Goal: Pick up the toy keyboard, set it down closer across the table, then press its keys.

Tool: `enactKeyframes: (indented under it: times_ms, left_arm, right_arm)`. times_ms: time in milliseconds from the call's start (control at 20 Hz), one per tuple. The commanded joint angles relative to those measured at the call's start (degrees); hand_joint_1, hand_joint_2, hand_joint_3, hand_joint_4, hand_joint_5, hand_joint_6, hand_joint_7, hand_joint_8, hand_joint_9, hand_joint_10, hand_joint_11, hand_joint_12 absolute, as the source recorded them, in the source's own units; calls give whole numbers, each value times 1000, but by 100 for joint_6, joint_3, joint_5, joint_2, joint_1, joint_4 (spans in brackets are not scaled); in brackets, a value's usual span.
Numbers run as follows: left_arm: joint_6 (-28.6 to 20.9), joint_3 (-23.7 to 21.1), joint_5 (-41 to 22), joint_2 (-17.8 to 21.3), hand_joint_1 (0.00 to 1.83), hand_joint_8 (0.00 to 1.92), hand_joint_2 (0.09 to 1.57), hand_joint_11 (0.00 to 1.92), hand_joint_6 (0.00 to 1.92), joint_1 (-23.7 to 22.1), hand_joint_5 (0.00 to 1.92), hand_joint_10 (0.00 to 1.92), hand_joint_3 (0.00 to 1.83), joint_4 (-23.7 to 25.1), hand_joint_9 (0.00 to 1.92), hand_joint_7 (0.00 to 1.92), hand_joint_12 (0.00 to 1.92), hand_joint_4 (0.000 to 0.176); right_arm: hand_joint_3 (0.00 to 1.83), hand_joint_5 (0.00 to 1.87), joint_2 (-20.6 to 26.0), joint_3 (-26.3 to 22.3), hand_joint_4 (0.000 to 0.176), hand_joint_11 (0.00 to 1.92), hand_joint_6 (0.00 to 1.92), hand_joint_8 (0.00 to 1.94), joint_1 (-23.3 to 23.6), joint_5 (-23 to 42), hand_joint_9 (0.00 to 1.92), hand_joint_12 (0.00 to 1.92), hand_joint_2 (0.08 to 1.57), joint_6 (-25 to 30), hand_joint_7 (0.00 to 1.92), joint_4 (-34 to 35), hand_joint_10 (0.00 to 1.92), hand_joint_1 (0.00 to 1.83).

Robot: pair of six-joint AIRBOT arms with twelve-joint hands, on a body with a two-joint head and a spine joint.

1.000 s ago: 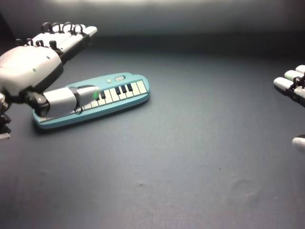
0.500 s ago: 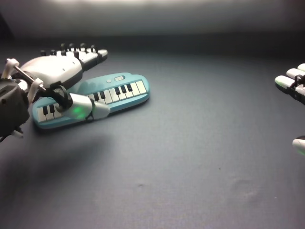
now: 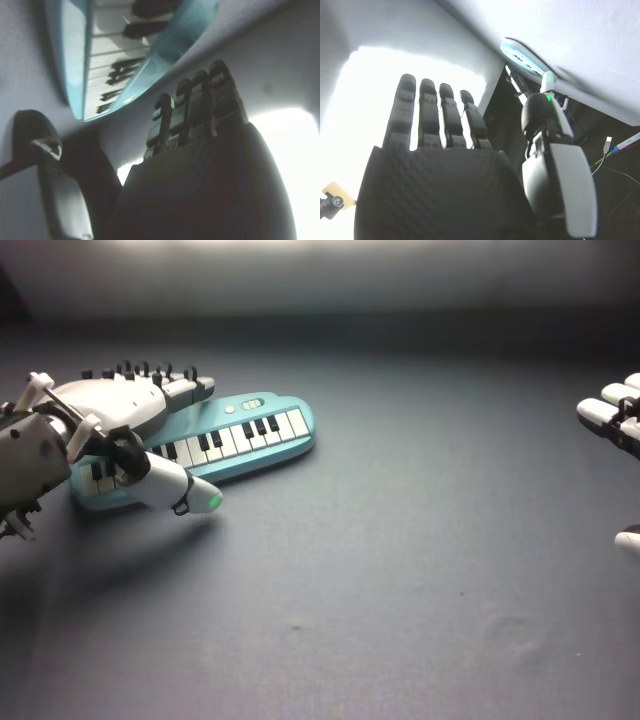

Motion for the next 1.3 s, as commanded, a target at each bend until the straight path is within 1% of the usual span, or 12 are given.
enactKeyframes:
  times_ms: [0,450,500,550,650,700,850,900,950,1050,1150,1250]
  left_arm:
    - [37,60,-400,-12,701,0,913,0,0,-53,0,0,0,8,0,0,0,142]
    - [-75,-20,-374,-20,868,0,825,0,0,3,0,0,0,239,0,0,0,165]
    - [-76,-27,-380,-18,990,0,676,0,0,12,0,4,81,240,130,0,735,174]
    - [-81,-28,-381,-17,1014,0,659,0,0,19,0,6,72,240,162,0,1074,176]
    - [-83,-26,-378,-17,1040,0,680,0,0,42,0,18,38,239,198,0,1325,176]
    - [-83,-26,-378,-17,1307,40,968,173,10,48,179,342,15,238,414,268,1560,153]
    - [-98,-16,-373,-18,1382,15,1044,207,1,79,230,875,1,218,281,355,1664,146]
    - [-100,-7,-362,-19,1563,77,1125,507,89,84,406,1352,30,210,613,485,1658,44]
    - [-103,-3,-360,-21,1599,101,1153,582,125,89,438,1446,10,200,682,511,1635,22]
    - [-109,-1,-352,-25,1609,307,1166,608,506,97,320,1486,0,200,689,443,1652,13]
    - [-110,2,-350,-26,1615,1205,1197,591,1388,99,157,1586,2,199,628,173,1772,1]
    - [-110,2,-354,-26,1615,1314,1200,590,1470,99,131,1596,1,199,622,129,1787,0]
  right_arm:
    - [0,0,8,19,21,0,0,0,20,707,0,0,1330,10,0,-26,0,265]
    - [0,0,8,19,17,0,0,0,13,713,0,0,1328,33,0,-26,0,268]
    - [0,0,8,20,11,0,0,0,13,714,0,0,1328,43,0,-26,0,273]
    - [0,0,8,21,9,0,0,0,13,720,0,0,1328,56,0,-26,0,274]
    - [0,0,5,20,7,0,0,0,13,736,0,0,1331,63,0,-27,0,277]
    - [2,0,5,21,18,0,0,0,13,738,0,0,1337,66,0,-27,0,291]
    - [2,0,5,24,21,0,0,0,12,740,0,0,1339,88,0,-27,0,295]
    - [5,0,5,24,15,0,0,0,10,740,0,0,1346,95,0,-27,0,297]
    - [5,0,5,24,13,0,0,0,9,740,0,0,1348,100,0,-27,0,298]
    - [5,0,4,24,19,0,0,0,9,741,0,0,1350,103,0,-27,0,286]
    - [5,0,4,24,19,0,0,0,6,741,0,0,1352,104,0,-27,0,284]
    - [5,0,4,25,18,0,0,0,2,743,0,0,1353,105,0,-26,0,284]
